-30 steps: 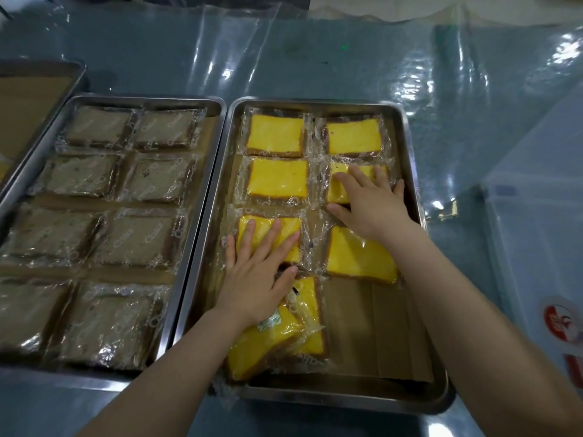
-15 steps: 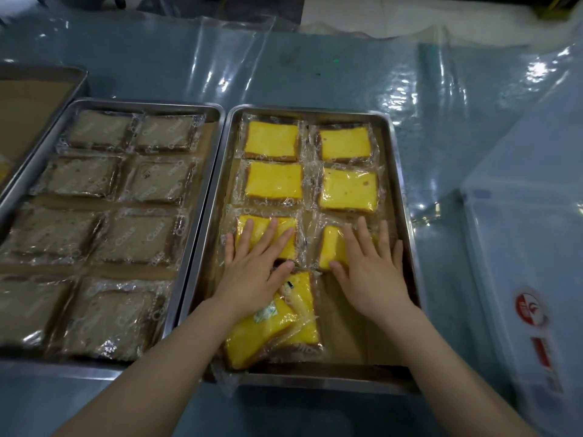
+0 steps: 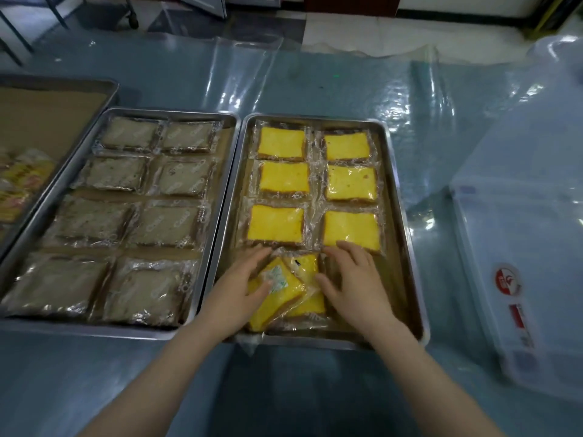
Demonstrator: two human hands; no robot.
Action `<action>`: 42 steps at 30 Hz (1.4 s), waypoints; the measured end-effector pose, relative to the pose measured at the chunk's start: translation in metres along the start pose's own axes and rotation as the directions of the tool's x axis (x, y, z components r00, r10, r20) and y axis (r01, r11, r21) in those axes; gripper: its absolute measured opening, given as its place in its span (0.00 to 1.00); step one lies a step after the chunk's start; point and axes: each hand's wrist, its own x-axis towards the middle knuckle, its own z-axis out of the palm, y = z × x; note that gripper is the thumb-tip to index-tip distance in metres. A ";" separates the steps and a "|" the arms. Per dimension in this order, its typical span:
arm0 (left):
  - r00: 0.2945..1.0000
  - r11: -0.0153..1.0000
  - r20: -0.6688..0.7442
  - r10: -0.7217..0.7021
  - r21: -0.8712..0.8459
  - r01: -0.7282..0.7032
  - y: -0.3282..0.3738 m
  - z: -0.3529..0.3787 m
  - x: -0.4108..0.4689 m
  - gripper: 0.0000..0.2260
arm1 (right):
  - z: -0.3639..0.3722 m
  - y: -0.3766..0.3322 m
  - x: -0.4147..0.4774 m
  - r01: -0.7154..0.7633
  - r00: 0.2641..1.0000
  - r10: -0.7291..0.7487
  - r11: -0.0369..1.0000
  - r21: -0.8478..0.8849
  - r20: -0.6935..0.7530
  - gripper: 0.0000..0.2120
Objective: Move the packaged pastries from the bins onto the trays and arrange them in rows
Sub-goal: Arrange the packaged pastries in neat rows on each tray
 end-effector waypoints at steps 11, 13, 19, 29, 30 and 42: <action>0.922 0.897 0.322 -0.215 0.439 0.055 0.003 0.004 -0.020 0.51 | 0.017 -0.021 -0.036 -0.225 0.968 0.231 0.972 -0.066 0.094 0.27; 0.934 0.926 0.300 -0.193 0.372 0.072 0.004 0.003 -0.022 0.48 | 0.011 -0.020 -0.035 -0.266 0.961 0.263 0.964 0.026 0.080 0.26; 0.985 0.987 0.072 -0.157 -0.026 0.160 0.004 -0.007 -0.035 0.15 | -0.021 0.007 -0.049 -0.307 0.951 0.294 0.932 -0.195 -0.095 0.34; 0.966 0.984 0.221 -0.135 -0.084 0.157 0.038 -0.033 -0.014 0.07 | -0.023 0.007 -0.047 -0.277 0.957 0.232 0.907 -0.318 -0.173 0.30; 0.961 0.982 0.239 -0.139 -0.093 0.165 0.041 -0.035 -0.009 0.08 | -0.021 0.008 -0.045 -0.255 0.966 0.224 0.913 -0.318 -0.132 0.33; 0.997 0.740 0.070 0.023 0.669 -0.064 0.041 -0.015 0.045 0.18 | -0.023 0.034 -0.029 0.027 0.995 0.002 0.956 -0.294 0.096 0.32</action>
